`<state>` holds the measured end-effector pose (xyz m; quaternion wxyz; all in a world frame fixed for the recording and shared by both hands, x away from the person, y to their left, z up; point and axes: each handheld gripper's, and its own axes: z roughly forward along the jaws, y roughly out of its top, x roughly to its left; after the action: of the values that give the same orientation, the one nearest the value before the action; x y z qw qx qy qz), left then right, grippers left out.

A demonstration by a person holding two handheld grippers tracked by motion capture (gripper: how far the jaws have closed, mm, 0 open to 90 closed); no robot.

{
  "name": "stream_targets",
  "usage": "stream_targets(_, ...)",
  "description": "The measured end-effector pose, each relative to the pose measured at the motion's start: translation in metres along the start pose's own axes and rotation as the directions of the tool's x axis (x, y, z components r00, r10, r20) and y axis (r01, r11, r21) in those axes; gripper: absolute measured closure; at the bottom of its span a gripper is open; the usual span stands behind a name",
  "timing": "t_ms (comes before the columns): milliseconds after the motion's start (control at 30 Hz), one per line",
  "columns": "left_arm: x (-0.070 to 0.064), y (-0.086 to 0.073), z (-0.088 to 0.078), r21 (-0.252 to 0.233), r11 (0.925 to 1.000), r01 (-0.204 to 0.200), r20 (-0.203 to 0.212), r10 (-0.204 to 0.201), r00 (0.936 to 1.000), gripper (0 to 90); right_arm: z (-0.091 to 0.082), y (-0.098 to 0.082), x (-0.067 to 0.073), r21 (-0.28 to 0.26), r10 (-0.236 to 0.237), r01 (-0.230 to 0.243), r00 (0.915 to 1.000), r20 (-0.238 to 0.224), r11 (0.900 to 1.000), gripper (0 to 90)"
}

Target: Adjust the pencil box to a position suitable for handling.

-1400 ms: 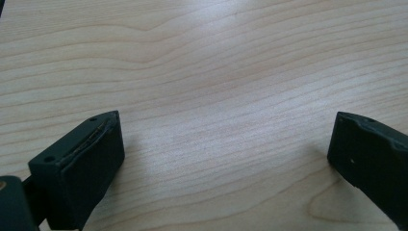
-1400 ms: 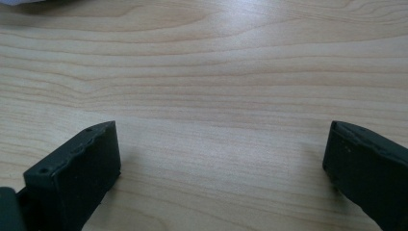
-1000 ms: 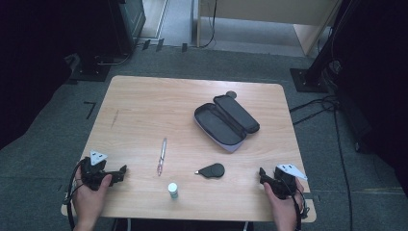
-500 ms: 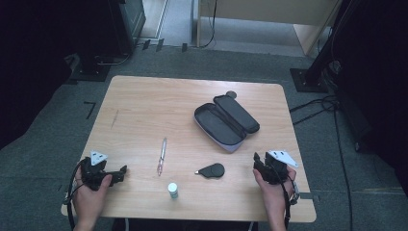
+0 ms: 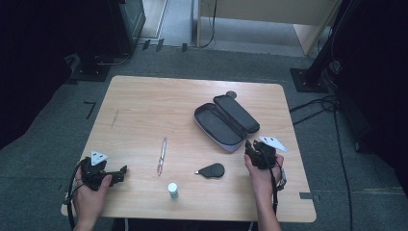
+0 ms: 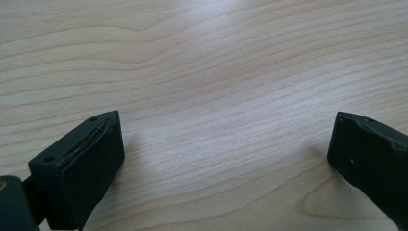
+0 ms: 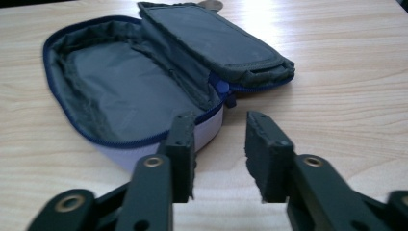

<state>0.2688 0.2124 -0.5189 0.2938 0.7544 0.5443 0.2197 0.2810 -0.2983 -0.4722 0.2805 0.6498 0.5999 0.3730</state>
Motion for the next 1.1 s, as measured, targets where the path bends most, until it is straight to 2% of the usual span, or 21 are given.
stream_targets(67, 0.0, 0.0, 0.0, 0.0, 1.0, 0.0, 0.0, 0.0, 1.0, 0.0, 0.002, 0.001, 0.002, 0.0, -0.006, 0.006, 0.9999, 0.016, 1.0, 66.0)
stream_targets(100, 0.0, 0.0, 0.0, 0.0, 1.0, 0.0, 0.0, 0.0, 1.0, 0.0, 0.006, 0.003, 0.004, 0.003, 0.013, -0.013, 0.9997, 0.023, 1.0, 66.4)
stream_targets(167, 0.0, 0.0, 0.0, 0.0, 1.0, 0.0, 0.0, 0.0, 1.0, 0.0, 0.009, 0.004, 0.004, 0.006, 0.013, -0.013, 0.9995, 0.028, 1.0, 66.4)
stream_targets(200, 0.0, 0.0, 0.0, 0.0, 1.0, 0.0, 0.0, 0.0, 1.0, 0.0, 0.014, 0.005, 0.005, 0.015, 0.039, -0.039, 0.999, 0.02, 0.999, 65.8)
stream_targets(300, 0.0, 0.0, 0.0, 0.0, 1.0, 0.0, 0.0, 0.0, 1.0, 0.0, 0.022, 0.008, 0.008, 0.027, 0.051, -0.051, 0.9984, 0.025, 0.998, 61.5)
stream_targets(467, 0.0, 0.0, 0.0, 0.0, 1.0, 0.0, 0.0, 0.0, 1.0, 0.0, 0.032, 0.013, 0.007, 0.044, 0.091, -0.093, 0.9946, 0.05, 0.995, 60.1)
stream_targets(567, 0.0, 0.0, 0.0, 0.0, 1.0, -0.001, 0.0, 0.001, 1.0, 0.0, 0.041, 0.015, 0.005, 0.072, 0.117, -0.122, 0.9906, 0.072, 0.99, 59.3)
stream_targets(600, 0.0, 0.0, 0.0, 0.0, 1.0, 0.0, 0.0, 0.0, 1.0, 0.0, 0.048, 0.016, 0.005, 0.085, 0.137, -0.144, 0.9871, 0.083, 0.986, 59.2)
stream_targets(667, 0.0, 0.0, 0.0, 0.0, 1.0, 0.0, 0.0, 0.0, 1.0, 0.0, 0.051, 0.016, 0.005, 0.094, 0.142, -0.149, 0.9863, 0.085, 0.984, 59.1)
stream_targets(767, 0.0, 0.0, 0.0, 0.0, 1.0, 0.0, 0.0, 0.0, 1.0, 0.0, 0.061, 0.018, 0.003, 0.116, 0.171, -0.18, 0.9822, 0.078, 0.977, 59.1)
stream_targets(867, 0.0, 0.0, 0.0, 0.0, 1.0, -0.001, 0.0, 0.001, 1.0, 0.0, 0.067, 0.02, 0.002, 0.113, 0.179, -0.188, 0.9804, 0.082, 0.976, 58.9)
stream_targets(1067, 0.0, 0.0, 0.0, 0.0, 1.0, -0.001, 0.0, 0.001, 1.0, 0.0, 0.079, 0.018, 0.003, 0.141, 0.156, -0.167, 0.9838, 0.088, 0.976, 58.1)
stream_targets(1100, 0.0, 0.0, 0.0, 0.0, 1.0, 0.0, 0.0, 0.0, 1.0, 0.0, 0.082, 0.018, 0.003, 0.133, 0.17, -0.178, 0.9833, 0.063, 0.975, 57.5)
